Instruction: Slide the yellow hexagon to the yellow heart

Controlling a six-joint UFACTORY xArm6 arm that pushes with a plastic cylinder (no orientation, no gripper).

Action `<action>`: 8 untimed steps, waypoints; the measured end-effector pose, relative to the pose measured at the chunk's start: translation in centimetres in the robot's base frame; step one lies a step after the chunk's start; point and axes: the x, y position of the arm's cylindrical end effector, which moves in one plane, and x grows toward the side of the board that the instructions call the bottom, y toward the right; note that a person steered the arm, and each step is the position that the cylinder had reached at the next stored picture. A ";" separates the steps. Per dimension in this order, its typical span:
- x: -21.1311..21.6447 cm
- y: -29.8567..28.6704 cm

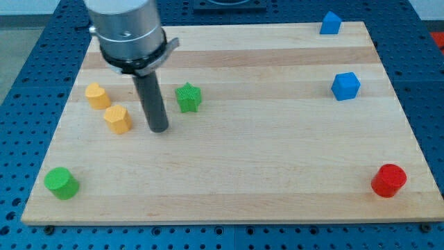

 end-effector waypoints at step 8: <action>-2.0 -8.7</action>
